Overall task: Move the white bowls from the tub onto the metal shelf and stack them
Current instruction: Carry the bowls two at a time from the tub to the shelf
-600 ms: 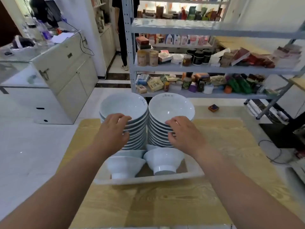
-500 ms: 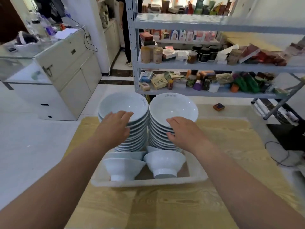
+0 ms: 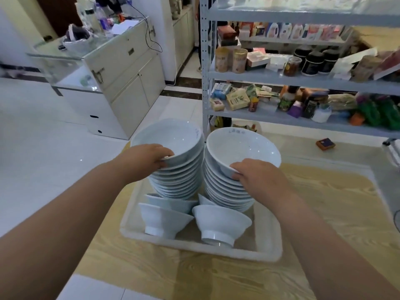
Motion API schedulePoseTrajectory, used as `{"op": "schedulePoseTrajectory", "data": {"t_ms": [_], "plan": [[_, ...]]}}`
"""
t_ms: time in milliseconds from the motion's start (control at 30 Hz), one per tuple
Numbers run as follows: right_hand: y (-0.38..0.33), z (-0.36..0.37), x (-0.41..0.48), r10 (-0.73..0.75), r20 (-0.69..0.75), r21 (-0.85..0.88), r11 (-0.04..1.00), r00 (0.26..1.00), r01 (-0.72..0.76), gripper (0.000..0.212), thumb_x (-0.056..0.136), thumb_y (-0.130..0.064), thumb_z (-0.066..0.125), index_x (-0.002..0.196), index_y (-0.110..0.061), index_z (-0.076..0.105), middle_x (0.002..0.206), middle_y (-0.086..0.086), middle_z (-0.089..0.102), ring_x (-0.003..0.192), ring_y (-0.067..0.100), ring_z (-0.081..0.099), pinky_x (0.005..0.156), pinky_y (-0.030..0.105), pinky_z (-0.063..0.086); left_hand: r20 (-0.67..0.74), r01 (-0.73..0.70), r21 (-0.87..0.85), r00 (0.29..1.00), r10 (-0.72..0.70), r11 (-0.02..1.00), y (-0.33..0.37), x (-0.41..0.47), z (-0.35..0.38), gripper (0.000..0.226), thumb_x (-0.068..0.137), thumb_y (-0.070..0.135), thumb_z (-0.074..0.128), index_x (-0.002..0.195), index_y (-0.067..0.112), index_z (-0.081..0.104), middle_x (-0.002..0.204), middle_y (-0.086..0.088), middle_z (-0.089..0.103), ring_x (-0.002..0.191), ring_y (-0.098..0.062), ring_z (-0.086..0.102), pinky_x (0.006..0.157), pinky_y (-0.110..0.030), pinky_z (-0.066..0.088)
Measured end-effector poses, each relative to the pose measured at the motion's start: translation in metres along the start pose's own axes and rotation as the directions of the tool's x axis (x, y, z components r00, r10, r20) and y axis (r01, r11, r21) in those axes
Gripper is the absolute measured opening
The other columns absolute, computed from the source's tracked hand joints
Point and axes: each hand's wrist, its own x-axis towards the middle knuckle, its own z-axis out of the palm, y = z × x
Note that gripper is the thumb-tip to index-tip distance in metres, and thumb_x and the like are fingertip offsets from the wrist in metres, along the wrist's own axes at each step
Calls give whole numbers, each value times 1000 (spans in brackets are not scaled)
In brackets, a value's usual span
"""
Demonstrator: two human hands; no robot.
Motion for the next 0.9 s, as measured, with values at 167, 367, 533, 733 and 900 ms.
{"op": "schedulePoseTrajectory", "data": {"t_ms": [167,367,533,733,900], "plan": [[7,-6,-5,-106,-243,-62,994,964,93,17,98,-30,56,88,-21,67,72,-5,64,63,19,58,57,28,32,-216,55,73,976,-38,996,5,-16,-3,21,99,18,43,108,32,56,94,17,58,83,-15,57,65,-30,46],[-24,-19,4,-296,-441,-88,954,848,287,8,88,-19,71,93,-12,72,73,5,68,67,28,61,60,35,45,-505,104,130,863,-24,986,-1,-82,-12,18,88,6,63,97,21,65,72,4,65,59,-20,50,53,-27,36],[-96,-21,6,-422,-457,-64,893,783,445,25,93,-22,50,96,-13,72,81,6,70,76,29,63,66,39,51,-582,285,116,796,-167,951,-24,-183,-5,17,85,11,53,91,22,64,65,4,61,57,-25,53,52,-30,37],[-244,11,-17,-629,-414,-34,733,658,679,29,90,-32,46,92,-17,70,73,1,66,68,28,59,58,37,47,-603,566,-8,655,-455,825,-37,-367,44,21,75,7,54,84,22,65,60,6,59,53,-25,50,53,-26,28],[-384,58,-54,-809,-340,4,509,479,861,8,81,-19,65,87,-20,69,66,-1,61,63,30,56,54,36,42,-500,814,-90,462,-733,574,-23,-534,99,18,69,11,67,81,24,64,58,8,57,51,-23,52,51,-25,22]]}}
